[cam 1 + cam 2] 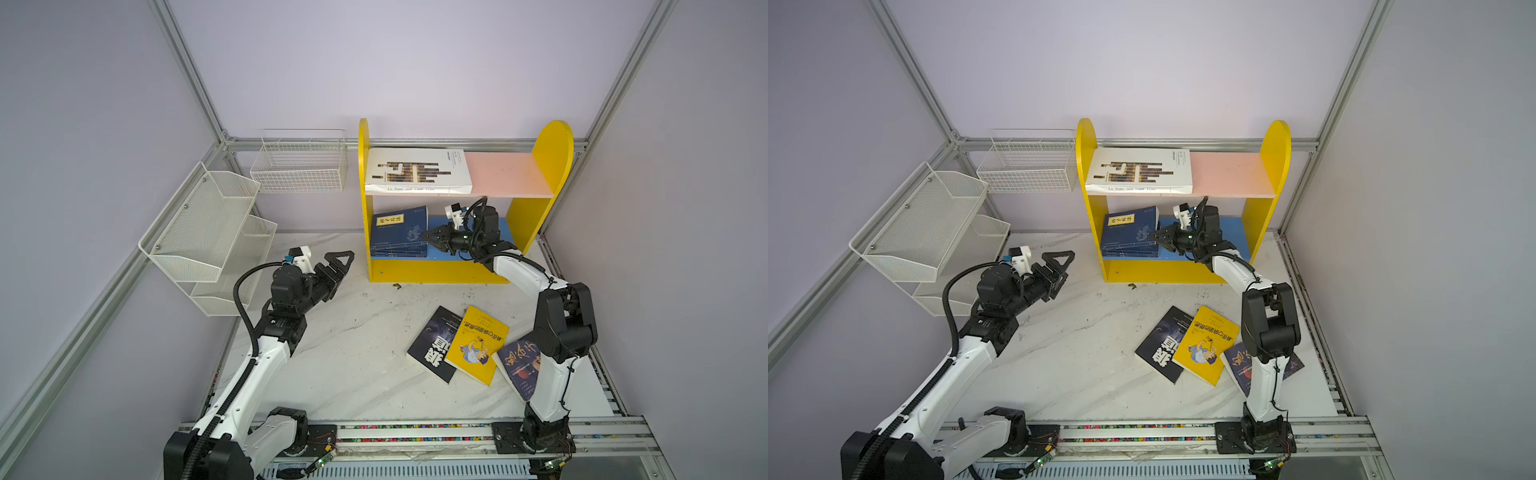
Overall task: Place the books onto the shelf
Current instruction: 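Insert the blue book onto the blue tier with the right gripper while left gripper withdraws, then push the blue book against the dark books on the blue tier with the right gripper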
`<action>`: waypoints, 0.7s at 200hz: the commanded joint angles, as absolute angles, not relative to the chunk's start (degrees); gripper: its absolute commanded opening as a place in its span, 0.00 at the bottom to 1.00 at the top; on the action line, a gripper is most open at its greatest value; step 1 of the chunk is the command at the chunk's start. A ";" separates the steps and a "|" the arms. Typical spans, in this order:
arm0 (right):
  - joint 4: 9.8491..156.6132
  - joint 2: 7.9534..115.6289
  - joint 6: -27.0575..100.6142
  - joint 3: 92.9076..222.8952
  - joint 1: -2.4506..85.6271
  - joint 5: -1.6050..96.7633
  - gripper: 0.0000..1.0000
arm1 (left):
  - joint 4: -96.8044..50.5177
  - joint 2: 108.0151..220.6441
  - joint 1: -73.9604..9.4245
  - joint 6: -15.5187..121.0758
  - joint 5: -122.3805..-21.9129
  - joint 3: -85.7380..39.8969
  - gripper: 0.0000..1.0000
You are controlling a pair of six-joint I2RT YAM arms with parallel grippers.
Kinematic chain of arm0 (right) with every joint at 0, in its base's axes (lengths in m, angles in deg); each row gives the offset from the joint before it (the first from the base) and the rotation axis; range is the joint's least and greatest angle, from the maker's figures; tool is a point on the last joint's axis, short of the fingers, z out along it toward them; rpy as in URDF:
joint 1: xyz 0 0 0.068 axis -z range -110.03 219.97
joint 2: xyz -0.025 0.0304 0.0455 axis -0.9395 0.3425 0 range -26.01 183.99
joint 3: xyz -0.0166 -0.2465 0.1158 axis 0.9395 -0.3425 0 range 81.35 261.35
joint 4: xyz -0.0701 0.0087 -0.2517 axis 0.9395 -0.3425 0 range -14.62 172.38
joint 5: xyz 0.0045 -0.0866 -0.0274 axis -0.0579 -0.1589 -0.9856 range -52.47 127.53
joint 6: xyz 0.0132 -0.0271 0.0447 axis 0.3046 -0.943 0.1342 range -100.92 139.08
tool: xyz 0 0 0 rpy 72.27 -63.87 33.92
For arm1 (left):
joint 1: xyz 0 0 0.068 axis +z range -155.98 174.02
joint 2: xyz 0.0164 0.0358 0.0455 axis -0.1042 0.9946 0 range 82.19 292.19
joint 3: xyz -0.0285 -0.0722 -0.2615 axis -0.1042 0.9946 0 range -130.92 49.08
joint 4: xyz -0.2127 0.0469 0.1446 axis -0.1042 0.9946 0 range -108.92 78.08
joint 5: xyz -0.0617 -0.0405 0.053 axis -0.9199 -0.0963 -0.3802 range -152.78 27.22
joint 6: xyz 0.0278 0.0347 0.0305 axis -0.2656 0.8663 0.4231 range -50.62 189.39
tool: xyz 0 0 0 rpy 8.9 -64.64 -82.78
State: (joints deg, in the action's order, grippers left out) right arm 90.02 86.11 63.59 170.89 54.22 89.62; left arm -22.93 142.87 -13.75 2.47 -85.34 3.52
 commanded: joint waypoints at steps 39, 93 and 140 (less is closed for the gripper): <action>91.64 89.08 64.38 171.66 54.46 89.82 0.06 | -29.18 144.88 -12.83 0.23 -88.25 6.63 1.00; 89.50 90.22 62.70 171.28 54.47 89.75 0.06 | -30.58 146.25 -12.49 -0.66 -88.96 6.89 1.00; 87.04 90.64 60.77 172.29 54.44 90.15 0.06 | -32.00 147.05 -12.50 -1.78 -89.41 7.51 1.00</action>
State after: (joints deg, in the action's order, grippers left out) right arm 89.28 89.95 63.39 170.89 54.62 89.67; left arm -28.60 147.03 -12.98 -0.59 -88.10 4.35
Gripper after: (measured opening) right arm 0.123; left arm 0.996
